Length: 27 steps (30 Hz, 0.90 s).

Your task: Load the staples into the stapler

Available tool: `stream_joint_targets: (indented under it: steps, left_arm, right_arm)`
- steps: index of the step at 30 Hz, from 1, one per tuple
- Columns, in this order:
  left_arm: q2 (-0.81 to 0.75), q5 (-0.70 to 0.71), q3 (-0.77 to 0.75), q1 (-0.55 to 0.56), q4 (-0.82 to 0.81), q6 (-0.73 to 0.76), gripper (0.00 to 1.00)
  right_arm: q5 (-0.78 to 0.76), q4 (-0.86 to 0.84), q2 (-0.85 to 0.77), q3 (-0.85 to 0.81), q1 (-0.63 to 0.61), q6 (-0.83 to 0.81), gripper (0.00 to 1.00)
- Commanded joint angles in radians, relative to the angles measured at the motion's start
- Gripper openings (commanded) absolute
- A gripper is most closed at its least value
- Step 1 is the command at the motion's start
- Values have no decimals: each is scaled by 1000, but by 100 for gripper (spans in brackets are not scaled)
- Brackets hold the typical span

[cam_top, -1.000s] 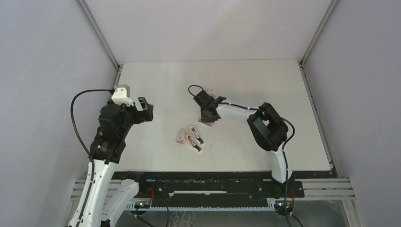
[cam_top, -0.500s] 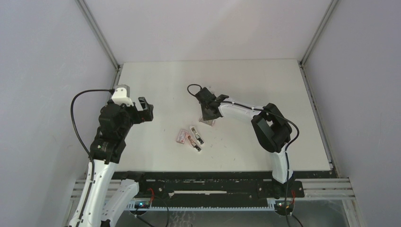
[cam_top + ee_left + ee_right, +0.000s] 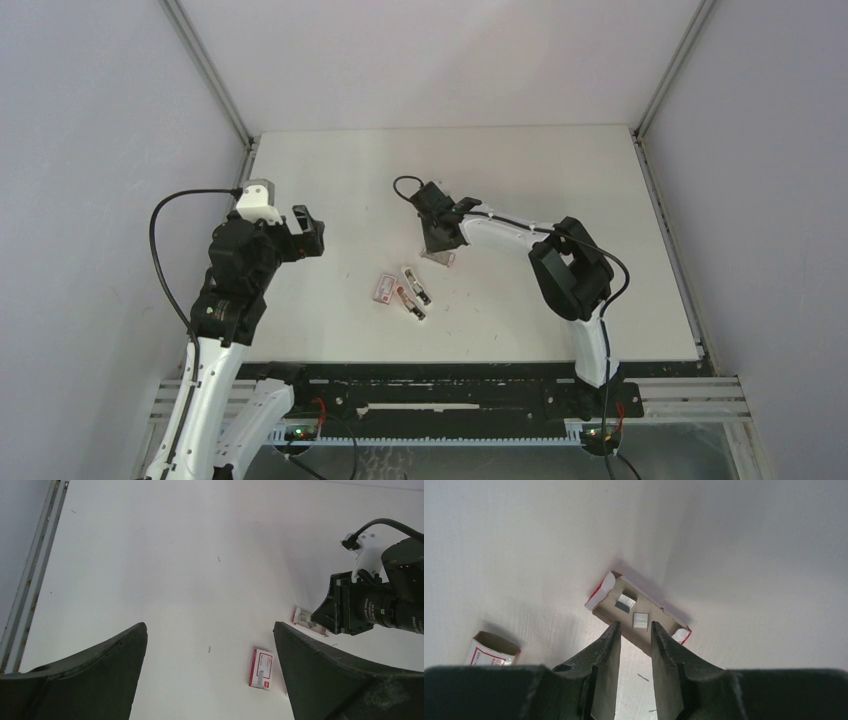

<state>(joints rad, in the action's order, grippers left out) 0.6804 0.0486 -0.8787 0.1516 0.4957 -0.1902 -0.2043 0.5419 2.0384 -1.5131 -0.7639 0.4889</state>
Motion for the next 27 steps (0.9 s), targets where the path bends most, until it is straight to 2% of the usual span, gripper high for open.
stream_joint_targets:
  steps: [1, 27]
  left_arm:
    - [-5, -11, 28, -7, -41, 5, 100]
    - [-1, -7, 28, -7, -40, 5, 100]
  right_arm:
    - [-35, 20, 35, -73, -6, -7, 27]
    - [-29, 59, 95, -107, -15, -4, 25]
